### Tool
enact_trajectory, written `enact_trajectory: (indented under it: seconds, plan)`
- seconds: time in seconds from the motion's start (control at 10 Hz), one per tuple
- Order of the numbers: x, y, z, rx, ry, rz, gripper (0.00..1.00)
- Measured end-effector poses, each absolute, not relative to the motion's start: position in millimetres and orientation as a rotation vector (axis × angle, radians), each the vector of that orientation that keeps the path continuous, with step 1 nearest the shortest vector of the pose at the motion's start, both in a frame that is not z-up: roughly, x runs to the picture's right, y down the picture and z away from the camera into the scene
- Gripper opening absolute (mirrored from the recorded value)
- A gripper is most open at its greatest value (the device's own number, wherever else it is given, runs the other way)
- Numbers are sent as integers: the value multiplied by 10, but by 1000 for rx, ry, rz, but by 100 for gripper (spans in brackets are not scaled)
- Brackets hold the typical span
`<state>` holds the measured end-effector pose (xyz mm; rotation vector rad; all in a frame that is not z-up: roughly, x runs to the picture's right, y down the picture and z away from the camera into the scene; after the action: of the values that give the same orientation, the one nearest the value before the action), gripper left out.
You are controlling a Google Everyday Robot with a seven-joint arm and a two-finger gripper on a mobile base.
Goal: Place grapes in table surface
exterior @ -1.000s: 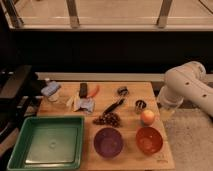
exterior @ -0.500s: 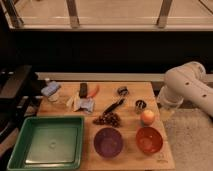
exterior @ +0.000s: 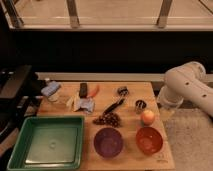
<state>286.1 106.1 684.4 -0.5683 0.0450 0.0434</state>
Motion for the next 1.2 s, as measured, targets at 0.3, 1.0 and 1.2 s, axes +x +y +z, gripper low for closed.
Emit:
enact_trajectory:
  seconds: [0.3,1.0,1.2]
  plan:
    - [2634,875,6882,-540,49,-25,65]
    - [1429,915,7178,-565,-142,-132,65]
    - [1460,915,7175,-563,-138,-134,65]
